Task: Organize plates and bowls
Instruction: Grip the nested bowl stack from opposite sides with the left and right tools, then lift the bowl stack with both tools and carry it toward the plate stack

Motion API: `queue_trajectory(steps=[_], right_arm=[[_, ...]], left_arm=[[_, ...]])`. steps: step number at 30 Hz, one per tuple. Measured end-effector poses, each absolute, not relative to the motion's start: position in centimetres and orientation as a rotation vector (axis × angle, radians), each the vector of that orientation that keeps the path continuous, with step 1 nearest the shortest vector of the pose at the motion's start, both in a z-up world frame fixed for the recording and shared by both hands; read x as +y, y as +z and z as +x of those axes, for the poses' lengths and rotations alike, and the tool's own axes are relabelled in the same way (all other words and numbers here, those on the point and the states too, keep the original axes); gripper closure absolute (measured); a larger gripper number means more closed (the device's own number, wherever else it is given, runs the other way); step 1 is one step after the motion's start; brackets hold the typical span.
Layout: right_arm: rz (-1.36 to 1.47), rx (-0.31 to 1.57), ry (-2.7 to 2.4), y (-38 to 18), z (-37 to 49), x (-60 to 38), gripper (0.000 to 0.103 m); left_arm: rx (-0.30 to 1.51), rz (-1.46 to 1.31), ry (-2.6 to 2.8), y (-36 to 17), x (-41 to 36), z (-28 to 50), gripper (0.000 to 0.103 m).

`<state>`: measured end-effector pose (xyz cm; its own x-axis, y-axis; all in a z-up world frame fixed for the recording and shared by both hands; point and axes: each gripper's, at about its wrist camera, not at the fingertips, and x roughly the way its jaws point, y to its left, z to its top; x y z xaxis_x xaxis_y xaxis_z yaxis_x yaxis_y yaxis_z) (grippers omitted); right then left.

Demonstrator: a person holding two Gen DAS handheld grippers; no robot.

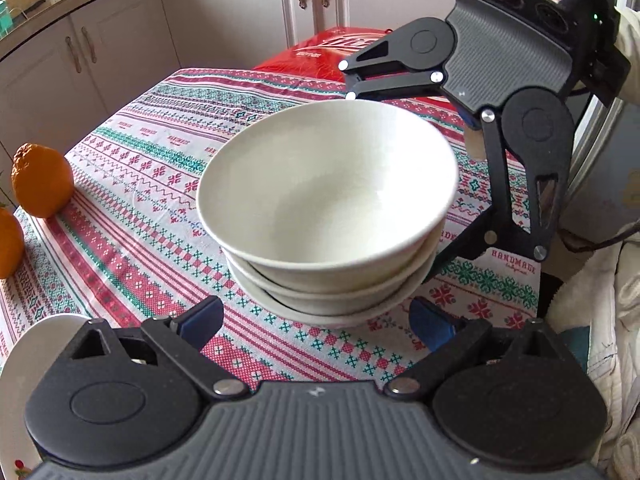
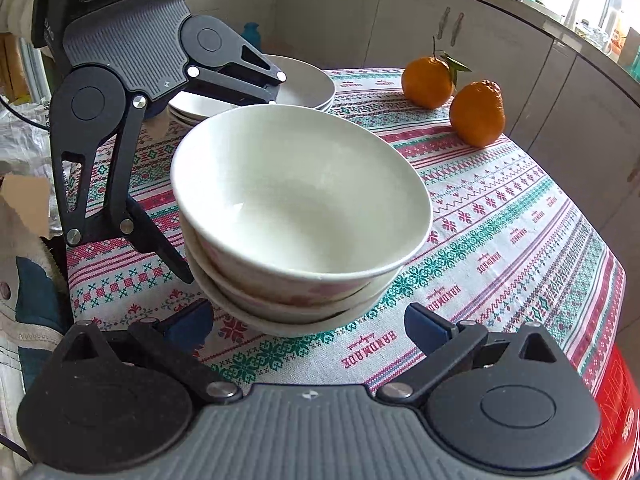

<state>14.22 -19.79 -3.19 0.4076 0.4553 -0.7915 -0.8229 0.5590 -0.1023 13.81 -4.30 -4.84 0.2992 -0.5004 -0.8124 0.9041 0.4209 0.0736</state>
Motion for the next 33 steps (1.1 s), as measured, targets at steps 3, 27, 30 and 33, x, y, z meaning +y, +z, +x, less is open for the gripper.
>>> queue_trajectory(steps=[3, 27, 30, 33], right_arm=[[-0.534, 0.801, 0.899, -3.2, 14.7, -19.4, 0.001], [-0.546, 0.837, 0.983, -2.9, 15.7, -19.1, 0.013], [-0.542, 0.841, 0.981, -2.8, 15.6, -19.0, 0.013], [-0.541, 0.844, 0.978, -2.8, 15.6, -19.0, 0.013]], left_arm=[[0.811, 0.598, -1.048, -4.8, -4.4, 14.4, 0.006], [0.788, 0.634, -1.209, -4.9, -4.9, 16.1, 0.014], [0.792, 0.623, -1.208, -4.8, -4.7, 16.1, 0.014], [0.793, 0.62, -1.203, -4.8, -4.7, 16.1, 0.014]])
